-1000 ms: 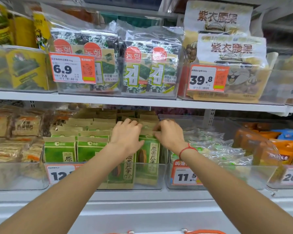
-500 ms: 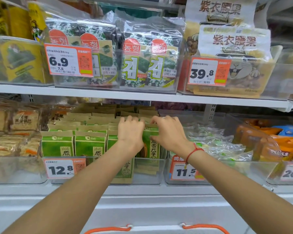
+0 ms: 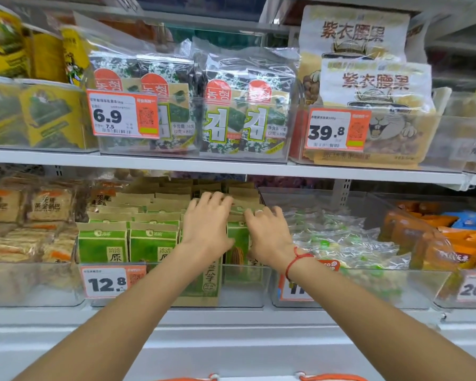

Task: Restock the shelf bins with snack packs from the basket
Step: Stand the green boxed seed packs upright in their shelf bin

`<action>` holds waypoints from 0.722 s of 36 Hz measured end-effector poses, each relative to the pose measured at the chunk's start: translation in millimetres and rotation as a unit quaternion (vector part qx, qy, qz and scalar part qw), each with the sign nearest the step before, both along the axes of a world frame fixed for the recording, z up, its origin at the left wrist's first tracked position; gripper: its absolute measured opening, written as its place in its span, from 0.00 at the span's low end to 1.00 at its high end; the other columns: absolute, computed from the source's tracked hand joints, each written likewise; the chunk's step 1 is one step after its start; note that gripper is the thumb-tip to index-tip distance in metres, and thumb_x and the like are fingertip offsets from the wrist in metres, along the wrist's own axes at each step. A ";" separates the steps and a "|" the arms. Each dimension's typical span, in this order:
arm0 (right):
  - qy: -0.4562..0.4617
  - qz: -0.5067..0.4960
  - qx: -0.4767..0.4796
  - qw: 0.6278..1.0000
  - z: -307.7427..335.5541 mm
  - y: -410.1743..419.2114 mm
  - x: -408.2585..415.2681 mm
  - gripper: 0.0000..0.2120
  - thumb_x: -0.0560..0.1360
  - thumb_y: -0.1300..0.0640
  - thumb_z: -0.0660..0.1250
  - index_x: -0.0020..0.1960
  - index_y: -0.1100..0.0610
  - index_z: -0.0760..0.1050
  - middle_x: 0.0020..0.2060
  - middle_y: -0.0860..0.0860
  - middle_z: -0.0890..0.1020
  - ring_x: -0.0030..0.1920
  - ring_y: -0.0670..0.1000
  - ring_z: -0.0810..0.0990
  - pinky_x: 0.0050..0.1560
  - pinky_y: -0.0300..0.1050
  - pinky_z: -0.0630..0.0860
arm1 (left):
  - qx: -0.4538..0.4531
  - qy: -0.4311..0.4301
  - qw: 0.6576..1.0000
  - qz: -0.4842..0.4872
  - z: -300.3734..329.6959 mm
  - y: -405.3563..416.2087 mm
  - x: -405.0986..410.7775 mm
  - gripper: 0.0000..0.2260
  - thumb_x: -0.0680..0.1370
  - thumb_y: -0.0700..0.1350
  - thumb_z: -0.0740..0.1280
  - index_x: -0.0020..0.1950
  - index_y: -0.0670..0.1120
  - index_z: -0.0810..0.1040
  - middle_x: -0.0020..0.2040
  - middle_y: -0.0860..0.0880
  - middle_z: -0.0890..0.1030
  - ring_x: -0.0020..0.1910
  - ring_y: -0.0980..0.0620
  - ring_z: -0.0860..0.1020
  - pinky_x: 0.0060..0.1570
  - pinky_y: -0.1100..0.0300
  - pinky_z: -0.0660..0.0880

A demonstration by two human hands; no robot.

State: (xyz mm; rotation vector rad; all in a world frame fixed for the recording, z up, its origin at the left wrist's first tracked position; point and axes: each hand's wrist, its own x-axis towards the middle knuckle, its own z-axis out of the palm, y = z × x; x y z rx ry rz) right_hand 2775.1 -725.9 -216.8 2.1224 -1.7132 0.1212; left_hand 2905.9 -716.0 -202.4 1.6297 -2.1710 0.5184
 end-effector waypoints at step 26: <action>0.079 -0.035 0.093 0.992 10.2 -17.2 21.0 0.55 0.62 0.43 0.78 0.75 0.64 0.50 0.70 0.59 0.66 0.71 0.60 0.63 0.72 0.61 0.52 | 0.077 0.024 0.996 -0.045 -9.7 12.1 61.3 0.47 0.67 0.68 0.69 0.77 0.50 0.52 0.76 0.53 0.58 0.75 0.53 0.56 0.74 0.54 0.49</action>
